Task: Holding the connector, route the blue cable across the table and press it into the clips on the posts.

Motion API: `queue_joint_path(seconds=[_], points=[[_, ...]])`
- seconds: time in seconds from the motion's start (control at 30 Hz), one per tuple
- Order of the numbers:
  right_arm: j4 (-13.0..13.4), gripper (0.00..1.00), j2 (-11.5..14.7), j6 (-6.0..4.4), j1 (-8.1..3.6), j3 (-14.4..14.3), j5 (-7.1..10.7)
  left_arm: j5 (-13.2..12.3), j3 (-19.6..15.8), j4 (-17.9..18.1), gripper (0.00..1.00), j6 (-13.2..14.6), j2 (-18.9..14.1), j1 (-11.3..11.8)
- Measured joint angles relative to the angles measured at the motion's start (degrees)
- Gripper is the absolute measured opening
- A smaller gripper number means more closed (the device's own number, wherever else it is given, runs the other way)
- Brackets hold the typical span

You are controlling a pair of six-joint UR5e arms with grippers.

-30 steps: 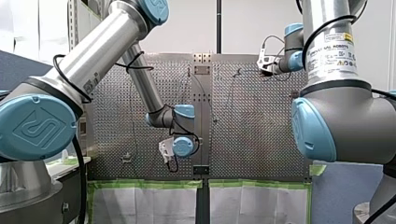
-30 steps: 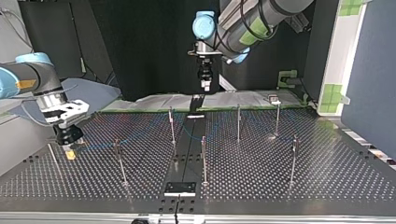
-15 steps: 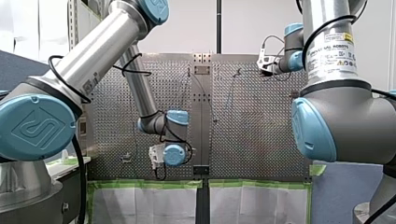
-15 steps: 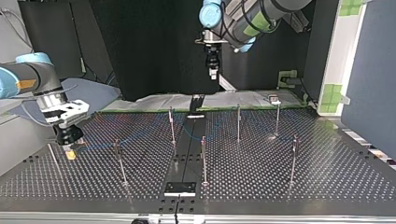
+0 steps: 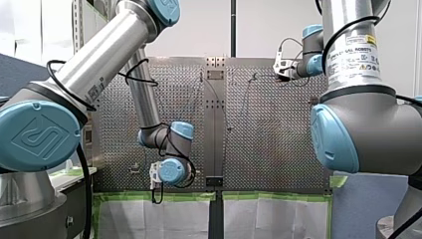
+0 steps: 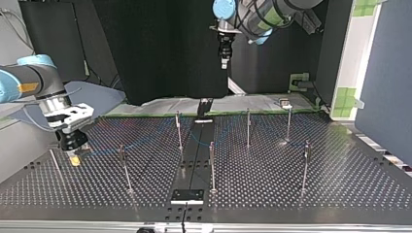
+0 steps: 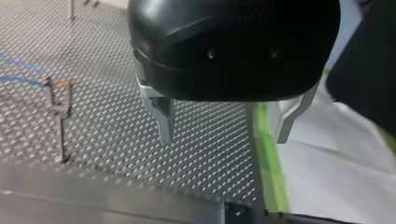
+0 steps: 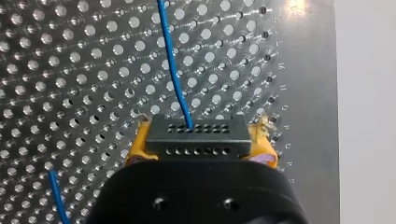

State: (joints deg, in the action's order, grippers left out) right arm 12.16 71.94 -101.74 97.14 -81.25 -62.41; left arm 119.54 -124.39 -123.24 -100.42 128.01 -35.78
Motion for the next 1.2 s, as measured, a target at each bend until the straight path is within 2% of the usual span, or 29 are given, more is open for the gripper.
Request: queue_joint_path(seconds=[0.13,0.27,1.2], points=[[-0.06,0.00,-0.01,0.00,0.13,0.00,-0.05,-2.02,-2.01,1.74,1.00,-0.35,0.00,0.15],[-0.16,0.00,-0.01,0.02,0.26,-0.01,-0.08,-3.01,-3.00,2.70,1.00,-0.72,-0.01,0.15],[-0.20,0.00,0.01,0.03,0.29,-0.01,-0.09,-3.27,-3.26,2.95,1.00,-0.82,-0.02,0.16]])
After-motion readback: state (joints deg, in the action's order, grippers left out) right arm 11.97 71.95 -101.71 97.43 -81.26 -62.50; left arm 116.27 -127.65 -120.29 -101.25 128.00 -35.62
